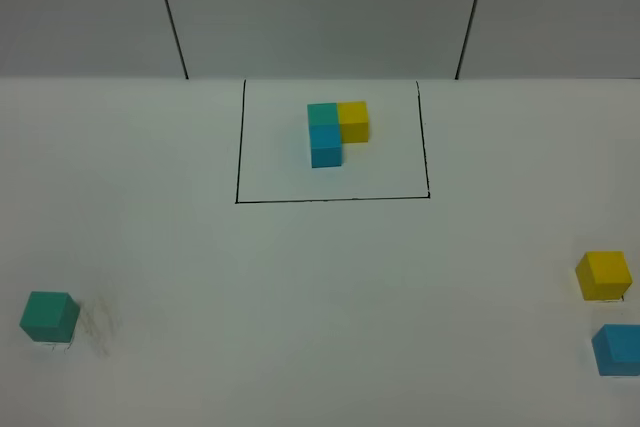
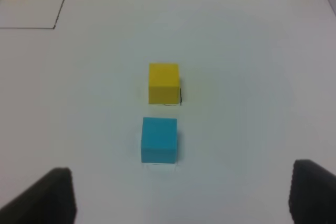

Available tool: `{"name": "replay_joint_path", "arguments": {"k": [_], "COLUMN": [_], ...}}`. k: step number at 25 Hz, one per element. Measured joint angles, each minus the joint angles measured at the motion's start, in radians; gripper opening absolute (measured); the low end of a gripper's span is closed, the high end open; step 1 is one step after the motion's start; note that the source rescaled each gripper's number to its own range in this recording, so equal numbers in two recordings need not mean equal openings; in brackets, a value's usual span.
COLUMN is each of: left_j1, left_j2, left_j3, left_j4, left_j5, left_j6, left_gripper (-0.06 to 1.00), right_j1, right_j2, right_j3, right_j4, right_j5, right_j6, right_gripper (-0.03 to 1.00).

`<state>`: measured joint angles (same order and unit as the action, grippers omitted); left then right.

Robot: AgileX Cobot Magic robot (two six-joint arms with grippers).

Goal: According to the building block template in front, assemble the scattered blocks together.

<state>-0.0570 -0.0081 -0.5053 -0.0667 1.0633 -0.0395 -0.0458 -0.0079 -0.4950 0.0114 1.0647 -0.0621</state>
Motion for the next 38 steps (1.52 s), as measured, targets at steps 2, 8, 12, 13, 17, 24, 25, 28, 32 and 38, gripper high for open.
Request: {"name": "replay_joint_path", "arguments": {"k": [2,8,12,13,17,24,25,28,32,38], "left_j1": [0.000,0.000,0.000,0.000,0.000,0.000,0.000,0.000,0.000,0.000], "left_j2": [0.000,0.000,0.000,0.000,0.000,0.000,0.000,0.000,0.000,0.029], "left_j3": [0.000,0.000,0.000,0.000,0.000,0.000,0.000,0.000,0.000,-0.001], "left_j4": [0.000,0.000,0.000,0.000,0.000,0.000,0.000,0.000,0.000,0.029], "left_j5": [0.000,0.000,0.000,0.000,0.000,0.000,0.000,0.000,0.000,-0.001], "left_j6": [0.000,0.000,0.000,0.000,0.000,0.000,0.000,0.000,0.000,-0.056], "left_gripper": [0.39,0.39,0.39,0.39,0.39,0.39,0.39,0.39,0.39,0.34], "right_j1": [0.000,0.000,0.000,0.000,0.000,0.000,0.000,0.000,0.000,0.000], "right_j2": [0.000,0.000,0.000,0.000,0.000,0.000,0.000,0.000,0.000,0.000], "right_j3": [0.000,0.000,0.000,0.000,0.000,0.000,0.000,0.000,0.000,0.000], "right_j4": [0.000,0.000,0.000,0.000,0.000,0.000,0.000,0.000,0.000,0.000], "right_j5": [0.000,0.000,0.000,0.000,0.000,0.000,0.000,0.000,0.000,0.000], "right_j6": [0.000,0.000,0.000,0.000,0.000,0.000,0.000,0.000,0.000,0.000], "right_gripper": [0.68,0.68,0.68,0.68,0.68,0.68,0.68,0.68,0.68,0.68]}}
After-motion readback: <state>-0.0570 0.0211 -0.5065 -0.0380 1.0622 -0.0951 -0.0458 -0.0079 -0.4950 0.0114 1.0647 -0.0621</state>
